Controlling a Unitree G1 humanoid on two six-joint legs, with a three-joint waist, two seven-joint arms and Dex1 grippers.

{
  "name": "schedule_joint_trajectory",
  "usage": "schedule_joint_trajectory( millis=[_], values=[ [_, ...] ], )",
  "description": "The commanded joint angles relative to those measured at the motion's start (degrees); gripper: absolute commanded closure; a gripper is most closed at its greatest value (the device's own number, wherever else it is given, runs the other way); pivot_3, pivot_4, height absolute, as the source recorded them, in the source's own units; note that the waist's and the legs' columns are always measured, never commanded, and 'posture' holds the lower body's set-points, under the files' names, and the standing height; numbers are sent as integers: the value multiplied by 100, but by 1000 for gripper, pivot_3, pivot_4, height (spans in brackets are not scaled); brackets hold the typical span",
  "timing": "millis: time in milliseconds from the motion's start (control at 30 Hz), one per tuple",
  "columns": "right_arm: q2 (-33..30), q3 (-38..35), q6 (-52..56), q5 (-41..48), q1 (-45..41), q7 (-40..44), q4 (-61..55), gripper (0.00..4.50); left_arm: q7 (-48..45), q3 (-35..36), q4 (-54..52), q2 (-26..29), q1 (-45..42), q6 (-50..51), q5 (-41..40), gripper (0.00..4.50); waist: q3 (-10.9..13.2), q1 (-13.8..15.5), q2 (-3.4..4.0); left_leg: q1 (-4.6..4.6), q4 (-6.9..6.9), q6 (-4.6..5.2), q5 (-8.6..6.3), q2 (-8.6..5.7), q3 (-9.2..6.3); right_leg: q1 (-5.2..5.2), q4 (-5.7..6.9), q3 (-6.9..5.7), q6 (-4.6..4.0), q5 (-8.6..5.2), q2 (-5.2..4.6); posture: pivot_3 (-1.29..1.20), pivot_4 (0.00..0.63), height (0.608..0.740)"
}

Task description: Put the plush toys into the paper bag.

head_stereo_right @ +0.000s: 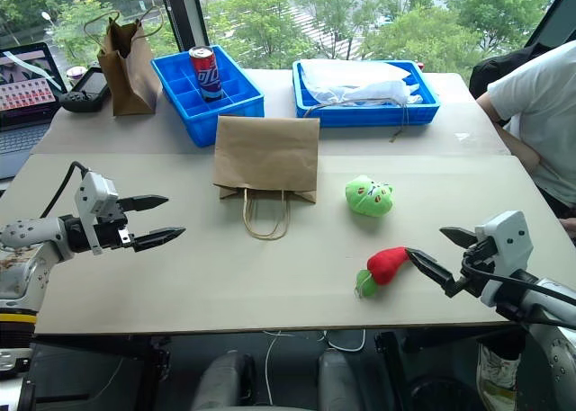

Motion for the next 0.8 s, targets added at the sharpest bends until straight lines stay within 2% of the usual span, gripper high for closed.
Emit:
schedule_joint_trajectory(
  millis=[33,133,200,300,433,533,633,800],
  values=[
    [-24,-152,69,332,-182,57,-169,42,-266,-11,-234,-11,-321,132,-317,0,0,0,0,0,0,0,0,0,0,0,0,0,0,0,0,0,150,733],
    [-349,-196,868,1522,-541,223,-770,42,-1167,-454,-435,114,-1007,191,-502,0,3,23,-2,-9,4,2,4,0,-5,-1,3,-1,-1,1,3,0,150,733],
    [-701,-47,1204,1895,-727,309,-1115,42,-1671,-859,-249,155,-1525,-130,-217,0,3,26,-1,-17,7,7,11,-6,-12,-2,4,0,-2,1,2,0,150,733],
    [-1125,260,1401,1980,-1004,339,-1338,42,-2033,-1325,397,-60,-2257,-929,275,0,2,28,-3,-12,7,8,10,-9,-29,12,-4,-1,-1,0,8,0,150,733],
    [-1365,745,1524,2034,-1549,214,-1494,42,-2327,-1805,1716,-562,-3135,-2338,956,0,2,32,-4,-14,8,10,10,-23,-60,29,-13,-1,-1,-6,14,0,150,733],
    [-1336,984,1552,1970,-1796,12,-1556,42,-2240,-2096,2557,-948,-3606,-3480,1479,0,3,40,-6,-30,13,12,11,-32,-85,30,-14,-1,3,-8,16,0,150,733],
    [-1209,1181,1614,2008,-1911,-257,-1667,42,-1722,-2611,3589,-1185,-4035,-5249,2517,0,3,66,-6,-41,18,13,11,-38,-102,32,-17,-1,8,-11,17,0,150,733],
    [-903,1192,1632,2032,-1674,-754,-1959,42,-1531,-2966,4823,-1547,-4652,-6522,3092,0,4,111,-7,-66,34,18,8,-45,-122,32,-17,-1,16,-15,17,0,150,733]
  ],
)
